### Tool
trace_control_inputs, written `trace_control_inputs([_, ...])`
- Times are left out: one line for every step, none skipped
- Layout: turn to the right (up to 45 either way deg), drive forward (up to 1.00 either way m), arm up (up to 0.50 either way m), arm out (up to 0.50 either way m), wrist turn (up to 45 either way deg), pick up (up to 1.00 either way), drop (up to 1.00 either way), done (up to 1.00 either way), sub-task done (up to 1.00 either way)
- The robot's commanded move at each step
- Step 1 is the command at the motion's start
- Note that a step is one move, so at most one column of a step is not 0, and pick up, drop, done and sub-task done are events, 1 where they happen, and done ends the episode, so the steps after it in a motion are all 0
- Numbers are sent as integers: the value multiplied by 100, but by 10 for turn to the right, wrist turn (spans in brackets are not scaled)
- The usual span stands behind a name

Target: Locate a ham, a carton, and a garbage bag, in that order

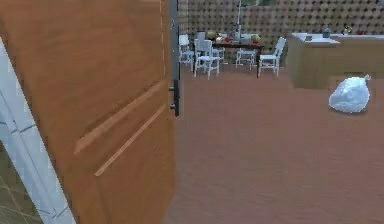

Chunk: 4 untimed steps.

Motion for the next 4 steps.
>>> trace_control_inputs([270, 0, 0, 0, 0, 0, 0, 0, 0])
trace_control_inputs([0, 75, 0, 0, 0, 0, 0, 0, 0])
trace_control_inputs([360, 0, 0, 0, 0, 0, 0, 0, 0])
trace_control_inputs([0, 100, 0, 0, 0, 0, 0, 0, 0])
